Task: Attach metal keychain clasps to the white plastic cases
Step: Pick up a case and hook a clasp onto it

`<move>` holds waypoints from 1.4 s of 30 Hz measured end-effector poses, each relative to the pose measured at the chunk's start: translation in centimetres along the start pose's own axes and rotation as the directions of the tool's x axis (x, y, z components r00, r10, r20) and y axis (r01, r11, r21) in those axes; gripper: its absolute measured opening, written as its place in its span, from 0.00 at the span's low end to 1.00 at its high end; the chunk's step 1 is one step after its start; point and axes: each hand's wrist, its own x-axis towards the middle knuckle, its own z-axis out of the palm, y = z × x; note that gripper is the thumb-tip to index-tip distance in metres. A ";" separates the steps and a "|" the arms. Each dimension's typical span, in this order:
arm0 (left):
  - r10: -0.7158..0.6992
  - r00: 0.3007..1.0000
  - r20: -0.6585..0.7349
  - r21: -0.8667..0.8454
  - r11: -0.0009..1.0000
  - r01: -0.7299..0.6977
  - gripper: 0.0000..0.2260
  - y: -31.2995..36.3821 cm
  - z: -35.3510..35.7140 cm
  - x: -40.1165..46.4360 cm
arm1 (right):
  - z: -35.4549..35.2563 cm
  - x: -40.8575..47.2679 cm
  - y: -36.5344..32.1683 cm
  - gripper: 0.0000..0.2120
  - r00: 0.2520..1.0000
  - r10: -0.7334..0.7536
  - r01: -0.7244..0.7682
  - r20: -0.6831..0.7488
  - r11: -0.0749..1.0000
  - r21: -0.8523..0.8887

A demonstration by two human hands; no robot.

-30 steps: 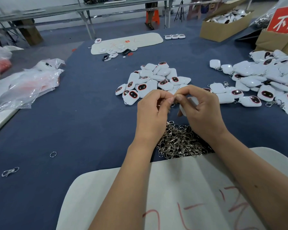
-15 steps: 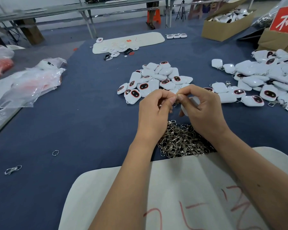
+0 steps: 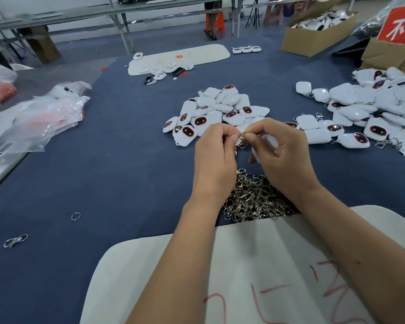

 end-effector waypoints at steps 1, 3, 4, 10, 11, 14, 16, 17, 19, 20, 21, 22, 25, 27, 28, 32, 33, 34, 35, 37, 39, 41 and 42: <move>0.009 1.000 -0.001 0.014 1.000 -0.009 0.06 0.0 0.0 0.0 | 0.0 0.0 0.0 0.06 1.000 -0.007 0.007 -0.001 1.000 -0.007; 0.032 0.999 0.003 0.032 0.999 -0.032 0.06 0.1 0.0 -0.1 | 0.0 0.0 -0.1 0.06 1.000 -0.019 0.019 -0.012 1.000 -0.015; 0.043 0.999 0.005 0.036 0.998 -0.043 0.06 0.2 0.0 -0.1 | 0.0 0.1 -0.1 0.06 0.999 -0.023 0.022 -0.023 1.000 -0.019; 0.094 0.995 0.018 0.071 0.993 -0.095 0.06 0.4 0.1 -0.3 | 0.1 0.1 0.4 0.07 0.996 0.088 -0.087 -0.004 0.993 0.082; 0.095 0.995 0.023 0.074 0.993 -0.097 0.06 0.4 0.1 -0.4 | 0.1 0.2 0.5 0.06 0.991 0.129 -0.126 -0.021 0.986 0.107; 0.092 0.994 0.060 0.089 0.991 -0.097 0.07 0.4 0.1 -0.5 | -0.1 0.5 0.9 0.07 0.959 0.274 -0.246 -0.072 0.932 0.266; 0.088 0.992 0.095 0.103 0.990 -0.097 0.07 0.4 0.2 -0.6 | -0.1 0.7 1.4 0.16 0.936 0.341 -0.293 -0.091 0.894 0.340; 0.088 0.990 0.108 0.108 0.989 -0.100 0.07 0.5 0.2 -0.6 | -0.1 0.7 1.6 0.18 0.927 0.363 -0.310 -0.097 0.884 0.350; 0.094 0.988 0.120 0.111 0.988 -0.107 0.07 0.5 0.1 -0.6 | 0.0 0.7 1.8 0.18 0.919 0.383 -0.326 -0.089 0.869 0.372; 0.096 0.988 0.120 0.109 0.988 -0.109 0.07 0.5 0.1 -0.6 | -0.1 0.7 1.8 0.17 0.920 0.384 -0.326 -0.081 0.863 0.387; 0.094 0.988 0.119 0.105 0.989 -0.107 0.07 0.5 0.1 -0.6 | -0.1 0.7 1.9 0.16 0.922 0.381 -0.324 -0.071 0.857 0.402; 0.090 0.989 0.117 0.098 0.990 -0.102 0.07 0.5 0.0 -0.6 | -0.2 0.8 1.9 0.14 0.923 0.381 -0.327 -0.053 0.850 0.414; 0.085 0.990 0.114 0.083 0.992 -0.095 0.07 0.6 0.0 -0.6 | -0.2 0.8 1.7 0.12 0.911 0.412 -0.377 0.025 0.806 0.456; 0.086 0.990 0.113 0.082 0.992 -0.096 0.06 0.6 0.0 -0.5 | -0.1 0.8 1.6 0.10 0.909 0.415 -0.385 0.045 0.791 0.476; 0.086 0.990 0.112 0.083 0.992 -0.096 0.06 0.5 0.0 -0.5 | -0.1 0.8 1.6 0.09 0.914 0.405 -0.376 0.042 0.800 0.467; 0.096 0.989 0.116 0.087 0.991 -0.106 0.07 0.6 0.1 -0.6 | -0.3 0.9 1.4 0.10 0.931 0.365 -0.343 0.029 0.841 0.419; 0.103 0.988 0.118 0.090 0.989 -0.114 0.08 0.7 0.1 -0.6 | -0.4 0.8 1.3 0.11 0.929 0.368 -0.344 0.031 0.833 0.433; 0.110 0.987 0.118 0.095 0.988 -0.121 0.08 0.7 0.0 -0.6 | -0.4 0.8 1.2 0.11 0.926 0.375 -0.350 0.034 0.824 0.446; 0.117 0.986 0.117 0.100 0.987 -0.128 0.08 0.7 0.0 -0.6 | -0.5 0.7 1.2 0.11 0.922 0.385 -0.359 0.037 0.816 0.454; 0.122 0.986 0.114 0.108 0.985 -0.135 0.08 0.7 0.1 -0.6 | -0.5 0.7 1.1 0.09 0.914 0.402 -0.377 0.050 0.800 0.466; 0.120 0.987 0.111 0.098 0.987 -0.131 0.08 0.7 0.1 -0.6 | -0.5 0.6 0.9 0.05 0.917 0.391 -0.383 0.083 0.800 0.462; 0.112 0.989 0.092 0.079 0.990 -0.120 0.07 0.7 0.1 -0.5 | -0.5 0.6 0.9 0.02 0.922 0.372 -0.380 0.105 0.821 0.427; 0.111 0.991 0.074 0.074 0.990 -0.117 0.07 0.7 0.1 -0.5 | -0.5 0.6 0.8 0.02 0.924 0.367 -0.378 0.107 0.834 0.403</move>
